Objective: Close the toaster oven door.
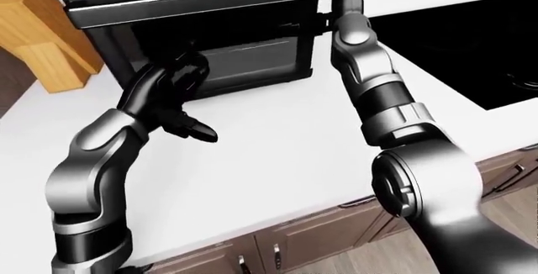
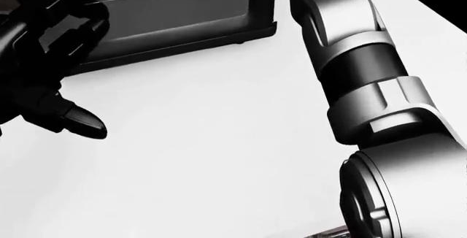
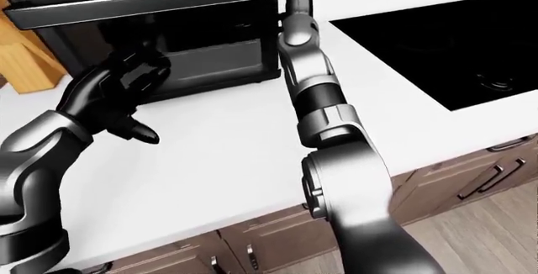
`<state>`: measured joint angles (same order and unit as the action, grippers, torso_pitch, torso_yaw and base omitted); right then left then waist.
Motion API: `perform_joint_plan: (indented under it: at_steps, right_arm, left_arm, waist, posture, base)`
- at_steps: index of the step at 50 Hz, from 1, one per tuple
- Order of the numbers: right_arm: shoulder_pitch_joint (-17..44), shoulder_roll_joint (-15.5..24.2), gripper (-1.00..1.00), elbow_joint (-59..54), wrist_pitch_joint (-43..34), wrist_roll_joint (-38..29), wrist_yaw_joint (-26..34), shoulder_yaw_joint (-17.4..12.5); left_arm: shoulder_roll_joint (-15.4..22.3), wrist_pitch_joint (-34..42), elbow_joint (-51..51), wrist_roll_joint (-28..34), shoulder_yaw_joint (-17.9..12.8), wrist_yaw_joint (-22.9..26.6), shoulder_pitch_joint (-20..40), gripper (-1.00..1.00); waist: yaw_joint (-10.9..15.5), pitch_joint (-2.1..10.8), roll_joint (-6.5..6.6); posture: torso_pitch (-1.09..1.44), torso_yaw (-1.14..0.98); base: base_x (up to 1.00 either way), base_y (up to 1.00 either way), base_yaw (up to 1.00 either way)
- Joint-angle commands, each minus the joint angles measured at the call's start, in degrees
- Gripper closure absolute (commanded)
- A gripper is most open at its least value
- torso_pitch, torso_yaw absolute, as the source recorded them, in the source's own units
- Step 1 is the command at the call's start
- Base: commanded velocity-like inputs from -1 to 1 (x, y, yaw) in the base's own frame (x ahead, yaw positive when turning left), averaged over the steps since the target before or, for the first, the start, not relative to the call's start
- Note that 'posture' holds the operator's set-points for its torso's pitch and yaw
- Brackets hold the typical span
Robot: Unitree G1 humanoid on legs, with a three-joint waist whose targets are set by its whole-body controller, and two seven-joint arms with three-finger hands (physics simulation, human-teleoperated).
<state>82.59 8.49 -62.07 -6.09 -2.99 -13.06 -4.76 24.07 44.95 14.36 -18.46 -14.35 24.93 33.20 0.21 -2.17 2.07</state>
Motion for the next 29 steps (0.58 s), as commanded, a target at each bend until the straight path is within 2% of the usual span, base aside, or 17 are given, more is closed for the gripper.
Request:
perform_joint_plan:
  at_steps: [1, 16, 29]
  right_arm:
    - [2.7, 0.7, -1.00, 2.3, 1.6, -0.2, -0.2, -0.2]
    - [2.8, 0.8, -1.00, 2.0, 1.8, -0.2, -0.1, -0.1]
    - [2.7, 0.7, -1.00, 2.4, 1.6, -0.2, -0.1, -0.1]
  left_arm:
    - [1.0, -1.7, 0.1, 1.9, -1.9, -2.8, 2.8, -1.00]
    - [3.6, -4.5, -9.4, 3.9, -1.4, -4.4, 8.8, -1.00]
    - [4.3, -5.0, -10.3, 3.5, -1.6, -4.9, 9.6, -1.00]
  waist:
    - [0.0, 1.54, 0.13]
    - [-0.2, 1.15, 0.23]
    - [-1.1, 0.82, 0.86]
  posture:
    - [0.00, 0.00]
    - [0.00, 0.00]
    - [0.00, 0.00]
  base:
    - [0.00, 0.00, 0.00]
    - [0.00, 0.00, 0.00]
    - [0.00, 0.00, 0.00]
